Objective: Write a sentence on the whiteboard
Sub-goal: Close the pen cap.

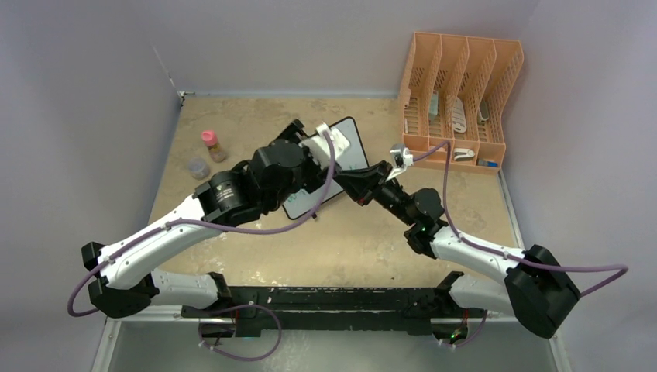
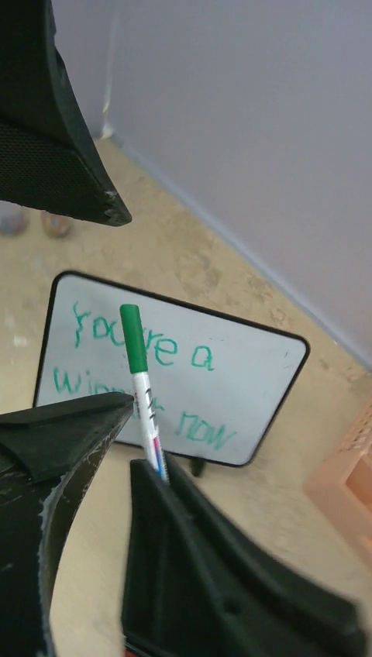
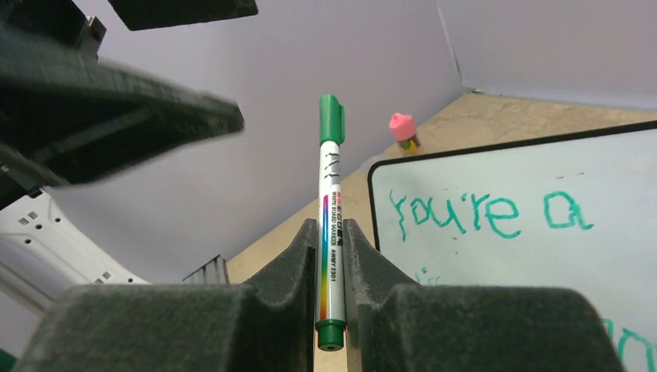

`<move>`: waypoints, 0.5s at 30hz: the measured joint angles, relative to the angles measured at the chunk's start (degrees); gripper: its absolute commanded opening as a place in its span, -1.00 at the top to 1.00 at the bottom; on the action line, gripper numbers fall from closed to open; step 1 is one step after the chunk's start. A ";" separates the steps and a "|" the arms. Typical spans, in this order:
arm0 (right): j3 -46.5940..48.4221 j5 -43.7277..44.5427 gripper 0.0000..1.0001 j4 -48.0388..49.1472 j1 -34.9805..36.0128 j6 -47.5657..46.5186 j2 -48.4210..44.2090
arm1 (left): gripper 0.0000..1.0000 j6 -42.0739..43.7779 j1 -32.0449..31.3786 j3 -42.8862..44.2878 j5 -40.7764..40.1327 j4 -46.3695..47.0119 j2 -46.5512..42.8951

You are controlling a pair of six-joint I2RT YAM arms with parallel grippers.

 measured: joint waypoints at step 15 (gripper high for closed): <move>-4.02 5.81 1.00 1.07 0.00 -1.53 -2.60 | -0.35 -69.29 12.09 3.78 7.19 -8.07 1.88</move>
